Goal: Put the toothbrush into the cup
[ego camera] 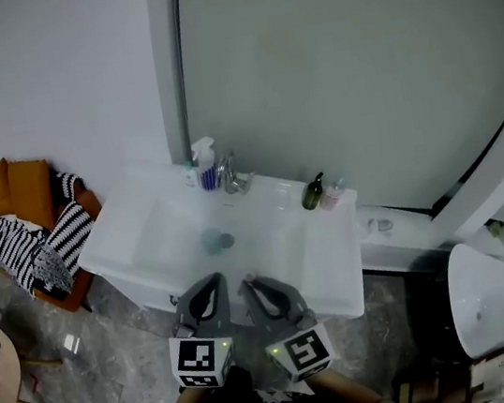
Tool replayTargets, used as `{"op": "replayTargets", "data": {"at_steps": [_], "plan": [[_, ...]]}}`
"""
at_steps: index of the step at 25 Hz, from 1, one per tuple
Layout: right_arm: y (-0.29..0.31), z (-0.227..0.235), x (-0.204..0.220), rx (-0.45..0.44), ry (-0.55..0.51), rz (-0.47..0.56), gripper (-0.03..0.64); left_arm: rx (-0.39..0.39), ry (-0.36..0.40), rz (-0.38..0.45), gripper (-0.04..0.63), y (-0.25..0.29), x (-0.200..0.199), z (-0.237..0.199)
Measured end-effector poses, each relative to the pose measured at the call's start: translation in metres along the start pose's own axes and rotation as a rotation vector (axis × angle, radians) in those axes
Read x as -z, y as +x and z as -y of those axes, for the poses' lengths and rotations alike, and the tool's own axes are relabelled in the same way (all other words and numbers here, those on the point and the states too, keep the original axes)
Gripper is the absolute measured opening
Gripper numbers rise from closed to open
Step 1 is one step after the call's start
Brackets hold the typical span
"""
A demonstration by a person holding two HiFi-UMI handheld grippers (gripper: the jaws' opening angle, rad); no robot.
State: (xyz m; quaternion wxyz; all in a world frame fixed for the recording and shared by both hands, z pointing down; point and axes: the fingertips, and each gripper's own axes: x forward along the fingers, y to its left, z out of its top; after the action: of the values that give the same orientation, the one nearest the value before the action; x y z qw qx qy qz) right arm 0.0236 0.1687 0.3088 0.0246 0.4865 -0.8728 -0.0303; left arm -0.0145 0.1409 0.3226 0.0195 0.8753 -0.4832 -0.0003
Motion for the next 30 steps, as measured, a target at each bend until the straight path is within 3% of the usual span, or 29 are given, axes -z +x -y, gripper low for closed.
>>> {"op": "replayTargets", "data": {"at_steps": [11, 30], "plan": [[0.086, 0.028, 0.005, 0.046, 0.011, -0.015, 0.025, 0.002, -0.048, -0.047, 0.0, 0.048, 0.021, -0.083], [0.178, 0.087, 0.05, -0.035, 0.119, -0.022, 0.026, 0.01, -0.113, -0.154, 0.0, 0.126, 0.066, -0.134]]}}
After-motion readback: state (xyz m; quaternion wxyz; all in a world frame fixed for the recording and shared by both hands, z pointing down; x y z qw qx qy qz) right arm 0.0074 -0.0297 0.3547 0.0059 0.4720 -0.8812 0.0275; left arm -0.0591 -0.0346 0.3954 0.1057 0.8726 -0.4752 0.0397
